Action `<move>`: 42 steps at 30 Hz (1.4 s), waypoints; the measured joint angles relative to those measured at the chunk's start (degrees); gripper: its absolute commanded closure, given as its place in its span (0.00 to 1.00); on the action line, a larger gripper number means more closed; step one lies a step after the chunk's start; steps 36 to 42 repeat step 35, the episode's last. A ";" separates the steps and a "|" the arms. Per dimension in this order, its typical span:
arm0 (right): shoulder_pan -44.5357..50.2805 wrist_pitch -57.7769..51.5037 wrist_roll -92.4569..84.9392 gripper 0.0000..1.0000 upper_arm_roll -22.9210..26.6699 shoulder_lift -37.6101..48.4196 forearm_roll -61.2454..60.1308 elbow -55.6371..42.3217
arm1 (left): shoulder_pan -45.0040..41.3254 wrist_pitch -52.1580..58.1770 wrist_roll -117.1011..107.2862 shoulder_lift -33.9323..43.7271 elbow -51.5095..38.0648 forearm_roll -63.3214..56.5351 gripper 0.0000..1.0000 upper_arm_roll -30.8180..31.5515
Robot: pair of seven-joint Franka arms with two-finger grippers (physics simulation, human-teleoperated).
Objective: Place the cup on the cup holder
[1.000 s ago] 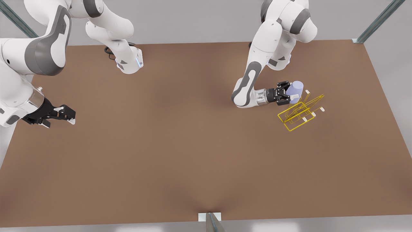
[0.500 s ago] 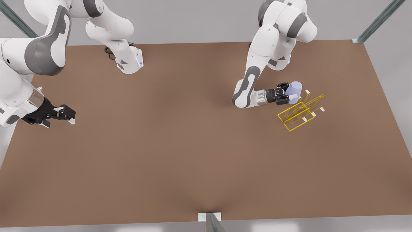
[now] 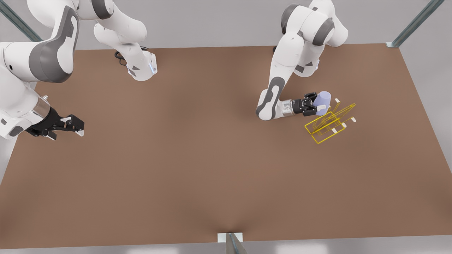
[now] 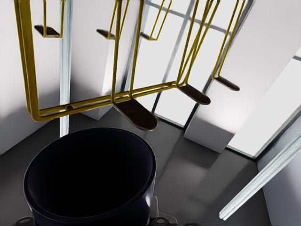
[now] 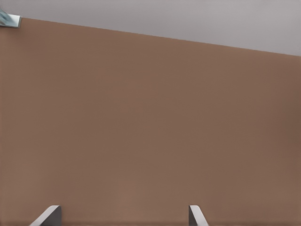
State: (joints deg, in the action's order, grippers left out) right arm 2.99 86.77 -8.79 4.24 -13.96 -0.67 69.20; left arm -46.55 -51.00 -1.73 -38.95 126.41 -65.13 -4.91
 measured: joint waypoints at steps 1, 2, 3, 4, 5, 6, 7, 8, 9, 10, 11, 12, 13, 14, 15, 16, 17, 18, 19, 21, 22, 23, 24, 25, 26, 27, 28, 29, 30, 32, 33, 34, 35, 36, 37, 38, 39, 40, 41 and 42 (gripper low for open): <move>-0.01 0.00 0.00 0.00 0.00 0.00 0.00 0.00 | 0.03 -0.13 -0.27 -0.18 -0.02 0.02 0.14 0.00; 0.01 0.00 0.00 0.00 0.01 0.00 0.00 0.00 | 0.07 -0.24 -0.54 -0.27 -0.02 0.04 0.00 0.00; 0.00 0.00 0.00 0.00 0.02 0.00 0.00 0.00 | 0.08 -0.35 -0.78 -0.32 -0.06 0.07 0.00 0.00; -0.01 0.00 0.00 0.00 -0.01 0.00 0.00 0.00 | 0.06 -0.45 -1.01 -0.35 -0.08 0.08 0.00 0.00; 0.00 0.00 0.00 0.00 -0.01 0.00 0.00 0.00 | 0.06 -0.54 -1.22 -0.36 -0.10 0.11 0.00 0.00; 0.01 0.00 0.00 0.00 -0.02 0.00 0.00 0.00 | 0.09 -0.61 -1.43 -0.37 -0.10 0.12 0.00 0.00; 0.06 0.00 0.00 0.00 -0.01 0.00 0.00 0.00 | 0.08 -0.67 -1.62 -0.37 -0.07 0.14 0.00 0.00; 0.07 0.00 0.00 0.00 0.01 0.00 -0.01 0.00 | 0.07 -0.72 -1.80 -0.37 -0.05 0.15 0.00 0.00; 0.05 0.00 0.00 0.00 0.00 0.00 -0.01 0.00 | 0.06 -0.73 -1.97 -0.31 -0.03 0.16 0.00 0.00; 0.06 0.00 0.00 0.00 0.00 0.00 -0.01 0.00 | 0.00 -0.60 -2.13 0.55 -0.06 0.17 0.00 -0.01; 0.05 0.00 0.00 0.00 -0.01 0.00 -0.01 0.00 | -0.09 -0.36 -2.28 3.27 -0.43 0.18 0.00 0.00; 0.05 0.01 0.00 0.00 -0.01 0.00 -0.01 0.00 | -0.08 -0.20 -2.40 6.54 -3.63 0.51 0.00 0.03; 0.05 0.01 0.00 0.00 0.02 0.00 -0.02 0.00 | -0.11 -0.06 -2.39 9.28 -8.28 1.11 0.00 0.22; 0.03 0.01 0.01 0.00 0.01 0.00 -0.03 0.00 | -0.27 0.07 -2.13 11.34 -13.89 1.67 0.00 0.44; 0.03 0.02 0.01 0.00 0.00 0.00 -0.03 0.00 | -0.30 0.07 -1.81 11.80 -22.16 2.85 0.00 0.54; 0.03 0.02 0.01 0.00 0.01 0.00 -0.04 0.00 | 0.44 -0.97 -1.49 10.96 -32.88 6.04 0.00 0.29; 0.03 0.02 0.01 0.00 0.00 0.00 -0.04 0.00 | 2.93 -3.06 -1.18 10.27 -41.19 10.88 0.00 0.03; 0.04 0.02 0.01 0.00 -0.02 0.00 -0.05 0.00 | 5.84 -6.27 -0.91 9.90 -45.68 17.07 0.00 -0.45; 0.05 0.01 0.01 0.00 0.00 0.00 -0.06 0.00 | 9.25 -9.99 -0.66 9.72 -48.69 24.38 0.00 -0.87; 0.03 0.01 0.01 0.00 -0.02 0.00 -0.07 0.00 | 13.55 -16.74 -0.77 9.91 -54.40 40.00 0.00 -2.86; 0.04 0.01 0.01 0.00 -0.03 0.00 -0.07 0.00 | 14.70 -19.63 -1.12 10.60 -56.78 46.30 0.00 -4.16; 0.03 0.01 0.01 0.00 -0.04 0.00 -0.08 0.00 | 16.67 -22.33 -1.45 12.35 -58.01 51.15 0.00 -4.70; 0.02 0.01 0.01 0.00 -0.02 0.00 -0.08 0.00 | 19.66 -24.79 -1.80 14.71 -58.50 54.80 0.00 -4.15; 0.00 0.01 0.01 0.00 -0.03 0.00 -0.08 0.00 | 23.44 -27.06 -2.16 17.56 -57.70 57.43 0.00 -1.57; 0.00 0.01 0.01 0.00 -0.03 0.00 -0.08 0.00 | 26.02 -29.53 -2.50 20.64 -55.76 59.39 0.00 0.36; 0.00 0.01 0.01 0.00 -0.03 0.00 -0.08 0.00 | 27.35 -32.23 -2.78 23.84 -52.59 60.85 0.00 1.40; 0.01 0.00 0.01 0.00 0.01 0.00 -0.08 0.00 | 28.62 -34.90 -3.00 26.55 -49.10 61.96 0.00 2.63; -0.01 0.00 0.01 0.00 -0.01 0.00 -0.08 0.00 | 31.37 -37.28 -3.22 28.21 -46.89 62.24 0.00 5.95; -0.01 0.00 0.01 0.00 -0.02 0.00 -0.08 0.00 | 34.26 -39.21 -3.44 29.31 -45.72 61.73 0.00 9.73; -0.01 0.00 0.01 0.00 0.00 0.00 -0.08 0.00 | 37.24 -42.13 -3.83 30.57 -44.65 60.91 0.00 13.61; 0.00 0.00 0.01 0.00 0.01 0.00 -0.08 0.00 | 37.81 -43.25 -4.02 30.90 -44.31 60.61 0.00 14.28; -0.01 0.00 0.01 0.00 -0.02 0.00 -0.09 0.00 | 38.17 -44.15 -4.19 31.15 -44.13 60.39 0.00 14.62; 0.01 0.00 0.01 0.00 -0.01 0.00 -0.09 0.00 | 38.43 -44.86 -4.35 31.28 -44.04 60.23 0.00 14.82; 0.01 0.00 0.01 0.00 -0.01 0.00 -0.09 0.00 | 38.43 -44.86 -4.35 31.28 -44.04 60.23 0.00 14.82; 0.01 0.00 0.01 0.00 -0.01 0.00 -0.09 0.00 | 38.43 -44.86 -4.35 31.28 -44.04 60.23 0.00 14.82; 0.01 0.00 0.01 0.00 -0.01 0.00 -0.09 0.00 | 38.43 -44.86 -4.35 31.28 -44.04 60.23 0.00 14.82; 0.01 0.00 0.01 0.00 -0.01 0.00 -0.09 0.00 | 38.43 -44.86 -4.35 31.28 -44.04 60.23 0.00 14.82; 0.01 0.00 0.01 0.00 -0.01 0.00 -0.09 0.00 | 38.43 -44.86 -4.35 31.28 -44.04 60.23 0.00 14.82; 0.01 0.00 0.01 0.00 -0.01 0.00 -0.09 0.00 | 38.43 -44.86 -4.35 31.28 -44.04 60.23 0.00 14.82; 0.01 0.00 0.01 0.00 -0.01 0.00 -0.09 0.00 | 38.43 -44.86 -4.35 31.28 -44.04 60.23 0.00 14.82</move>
